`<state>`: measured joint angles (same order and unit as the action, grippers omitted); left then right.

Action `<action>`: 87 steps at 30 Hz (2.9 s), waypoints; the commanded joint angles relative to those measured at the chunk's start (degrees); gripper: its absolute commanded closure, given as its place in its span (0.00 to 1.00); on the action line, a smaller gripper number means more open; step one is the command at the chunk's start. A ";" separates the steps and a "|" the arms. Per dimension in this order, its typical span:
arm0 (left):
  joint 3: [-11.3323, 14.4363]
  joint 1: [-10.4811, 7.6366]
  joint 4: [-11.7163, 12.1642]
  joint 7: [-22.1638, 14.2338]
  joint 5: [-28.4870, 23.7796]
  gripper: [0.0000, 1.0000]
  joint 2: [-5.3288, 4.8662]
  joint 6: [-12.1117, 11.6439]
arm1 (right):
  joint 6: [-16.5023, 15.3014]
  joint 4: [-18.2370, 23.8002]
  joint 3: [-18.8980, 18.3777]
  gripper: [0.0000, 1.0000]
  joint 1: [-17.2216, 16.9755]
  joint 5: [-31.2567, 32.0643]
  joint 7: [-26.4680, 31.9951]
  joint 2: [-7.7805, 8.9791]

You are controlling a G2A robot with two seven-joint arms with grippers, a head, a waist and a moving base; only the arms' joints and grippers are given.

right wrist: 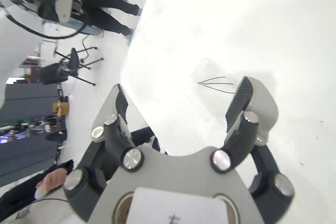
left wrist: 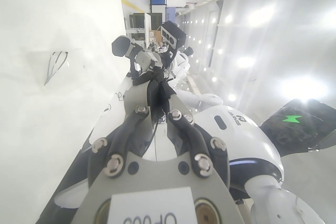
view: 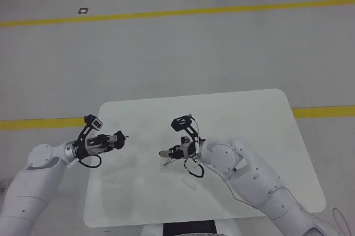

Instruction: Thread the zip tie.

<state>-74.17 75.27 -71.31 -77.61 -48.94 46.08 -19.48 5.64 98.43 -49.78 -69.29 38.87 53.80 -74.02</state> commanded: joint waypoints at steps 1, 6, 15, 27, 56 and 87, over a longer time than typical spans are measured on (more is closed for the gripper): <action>-0.23 0.20 -0.11 -0.05 0.08 1.00 0.05 0.00 | -0.18 -0.09 1.12 0.00 0.58 1.64 0.60 -0.09; -0.23 0.20 -0.11 -0.05 0.08 1.00 0.05 0.00 | -0.18 -0.09 1.12 0.00 0.58 1.64 0.60 -0.09; -0.23 0.20 -0.11 -0.05 0.08 1.00 0.05 0.00 | -0.88 -0.16 1.70 0.00 0.53 2.86 0.20 -0.07; -0.23 0.20 -0.11 -0.05 0.08 1.00 0.05 0.00 | -0.08 -1.53 9.19 0.00 7.12 10.50 10.63 -1.43; -0.23 0.20 -0.11 -0.05 0.08 1.00 0.05 0.00 | 6.87 -7.93 15.80 0.00 11.93 5.23 13.62 -5.34; -0.23 0.20 -0.11 -0.05 0.08 1.00 0.05 0.00 | 13.84 -15.78 14.94 0.00 12.14 5.53 14.21 -10.54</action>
<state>-74.39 75.47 -71.42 -77.67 -48.86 46.13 -19.48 19.48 83.22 -34.69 -57.18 44.35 67.92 -84.17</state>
